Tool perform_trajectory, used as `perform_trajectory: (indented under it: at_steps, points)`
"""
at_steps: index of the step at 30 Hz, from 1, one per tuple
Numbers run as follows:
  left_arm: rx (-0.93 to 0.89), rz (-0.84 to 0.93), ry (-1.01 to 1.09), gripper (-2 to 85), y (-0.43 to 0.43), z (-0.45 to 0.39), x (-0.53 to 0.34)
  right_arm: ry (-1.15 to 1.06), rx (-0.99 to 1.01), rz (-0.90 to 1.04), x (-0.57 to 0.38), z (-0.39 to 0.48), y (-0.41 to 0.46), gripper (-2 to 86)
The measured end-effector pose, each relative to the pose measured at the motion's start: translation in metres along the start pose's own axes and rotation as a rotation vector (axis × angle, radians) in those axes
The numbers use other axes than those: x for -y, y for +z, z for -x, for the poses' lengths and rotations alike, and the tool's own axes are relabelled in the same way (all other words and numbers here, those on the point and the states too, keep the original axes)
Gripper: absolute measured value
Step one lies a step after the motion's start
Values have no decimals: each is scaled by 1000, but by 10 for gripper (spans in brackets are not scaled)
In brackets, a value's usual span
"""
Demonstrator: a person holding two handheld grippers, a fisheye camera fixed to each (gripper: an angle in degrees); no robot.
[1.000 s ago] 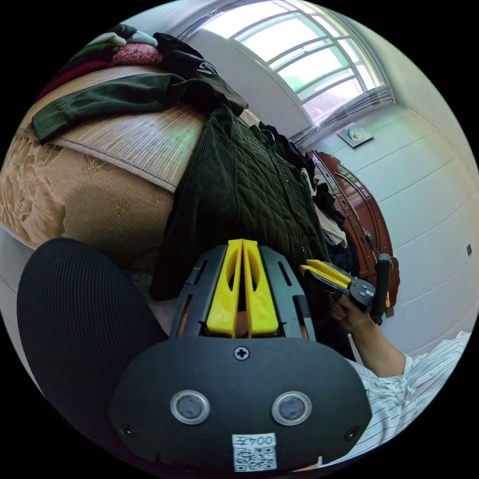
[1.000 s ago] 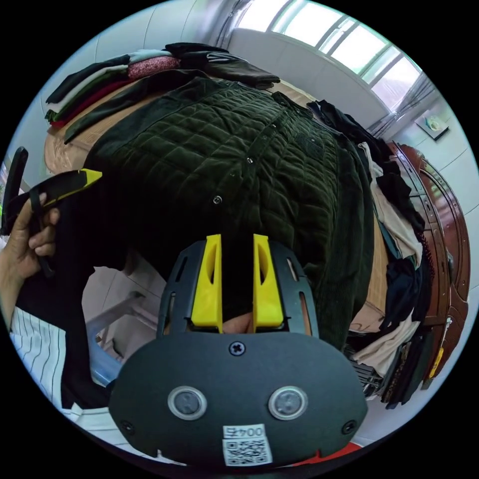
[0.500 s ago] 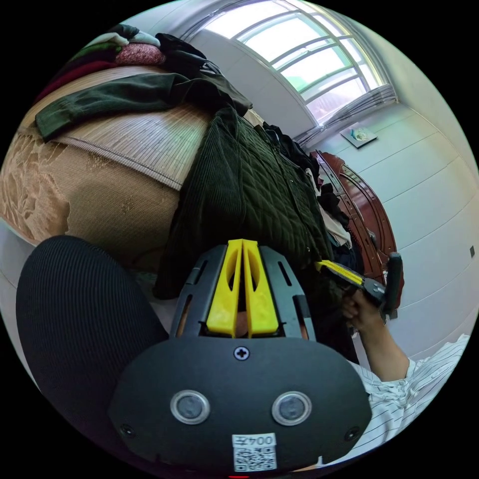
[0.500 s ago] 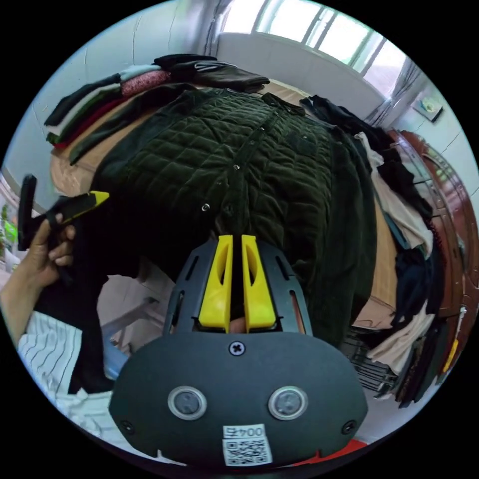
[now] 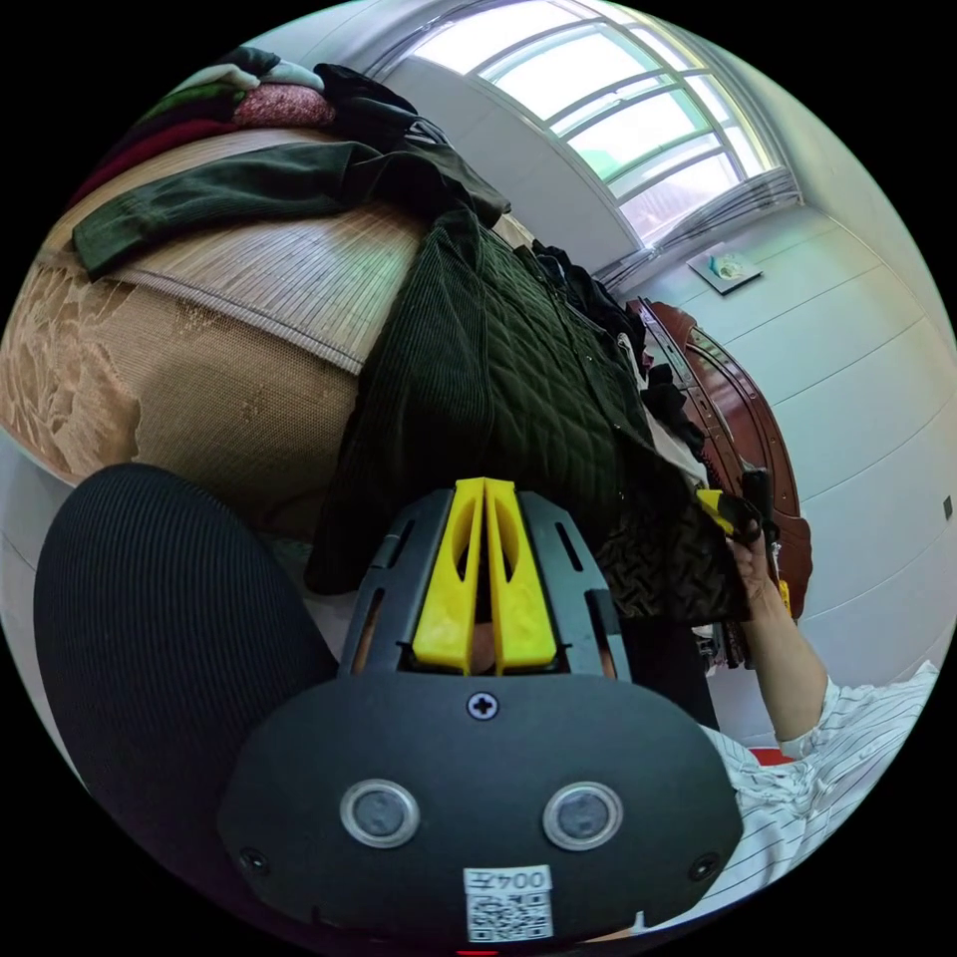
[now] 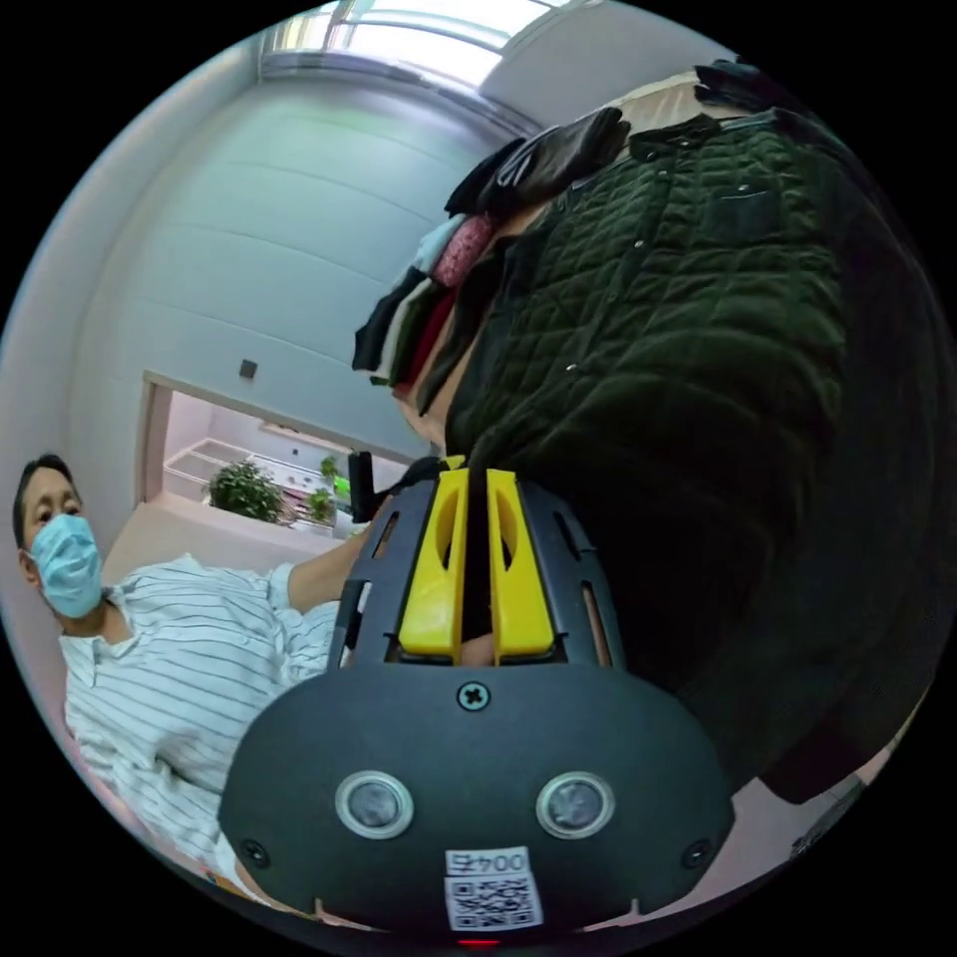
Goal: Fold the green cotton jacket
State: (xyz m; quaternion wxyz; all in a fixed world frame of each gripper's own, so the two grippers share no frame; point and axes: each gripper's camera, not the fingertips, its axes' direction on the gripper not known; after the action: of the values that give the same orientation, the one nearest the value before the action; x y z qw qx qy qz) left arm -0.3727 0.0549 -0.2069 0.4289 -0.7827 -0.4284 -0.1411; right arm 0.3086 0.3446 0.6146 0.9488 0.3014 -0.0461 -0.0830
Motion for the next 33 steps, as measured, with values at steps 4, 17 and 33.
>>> perform_trajectory:
  at_steps: [4, 17, 33]
  points:
    - [0, 1, -9, 2, 1, -8, -2, 76, -179, 81, -7, 18, 55, 1]
    - [-3, -72, -12, 35, -19, -43, -8, 187, -583, -250, -20, 52, 2, -2]
    - [191, 107, 84, 150, -14, -72, -3, 718, -4, -794, -287, -45, -230, 164]
